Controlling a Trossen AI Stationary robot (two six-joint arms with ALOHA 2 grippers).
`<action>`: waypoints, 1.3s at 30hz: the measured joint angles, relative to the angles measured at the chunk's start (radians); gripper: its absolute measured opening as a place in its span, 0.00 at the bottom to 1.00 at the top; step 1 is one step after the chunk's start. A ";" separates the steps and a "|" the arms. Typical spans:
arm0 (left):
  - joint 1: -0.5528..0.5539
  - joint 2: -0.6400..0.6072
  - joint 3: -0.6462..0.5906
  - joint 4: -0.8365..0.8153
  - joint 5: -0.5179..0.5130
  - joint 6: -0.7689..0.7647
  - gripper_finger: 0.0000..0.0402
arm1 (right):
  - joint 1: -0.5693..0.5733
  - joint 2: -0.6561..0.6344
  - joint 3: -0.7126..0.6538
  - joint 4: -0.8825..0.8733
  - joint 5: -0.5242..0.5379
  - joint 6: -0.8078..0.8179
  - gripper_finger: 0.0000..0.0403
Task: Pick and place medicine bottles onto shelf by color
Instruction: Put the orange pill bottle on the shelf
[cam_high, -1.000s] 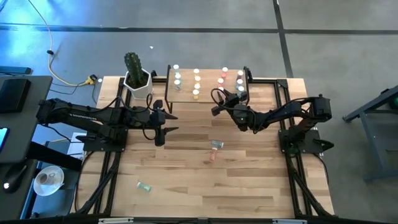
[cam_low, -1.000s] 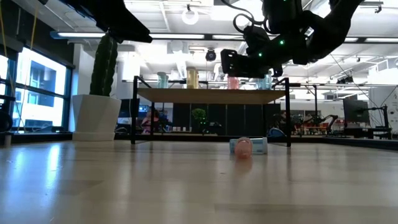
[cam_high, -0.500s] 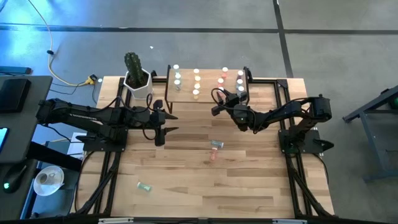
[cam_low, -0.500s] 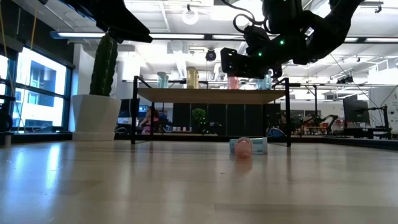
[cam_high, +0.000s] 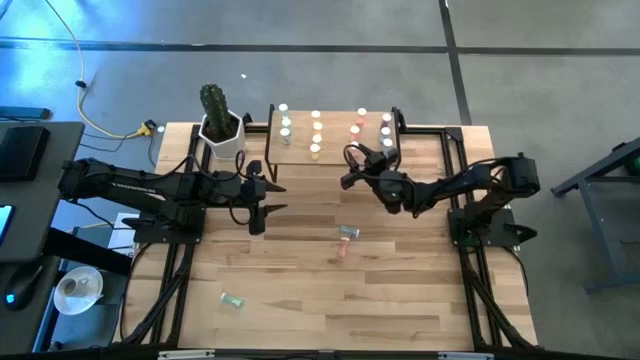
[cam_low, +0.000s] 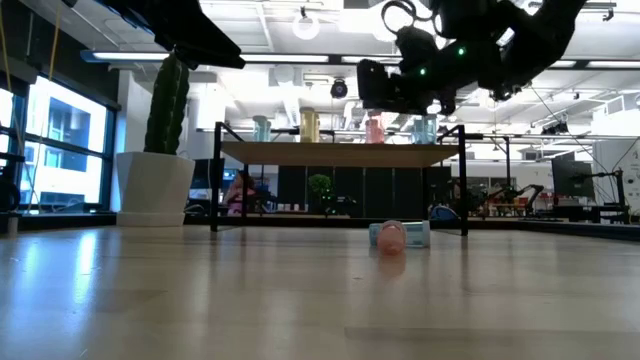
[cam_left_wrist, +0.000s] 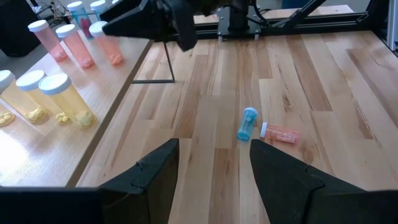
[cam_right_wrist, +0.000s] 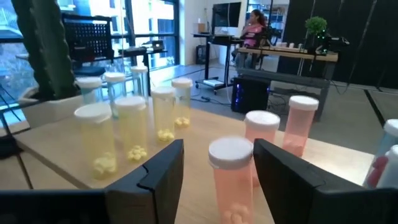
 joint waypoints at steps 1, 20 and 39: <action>0.000 0.000 0.000 0.000 0.000 0.000 0.47 | 0.005 -0.006 0.000 0.000 0.009 -0.001 0.46; 0.000 0.000 0.000 -0.002 0.001 -0.008 0.47 | 0.062 -0.148 0.038 -0.054 0.008 -0.218 0.46; 0.001 0.000 0.000 0.000 -0.058 0.184 0.47 | -0.122 -0.325 0.465 -1.316 -0.764 -0.130 0.46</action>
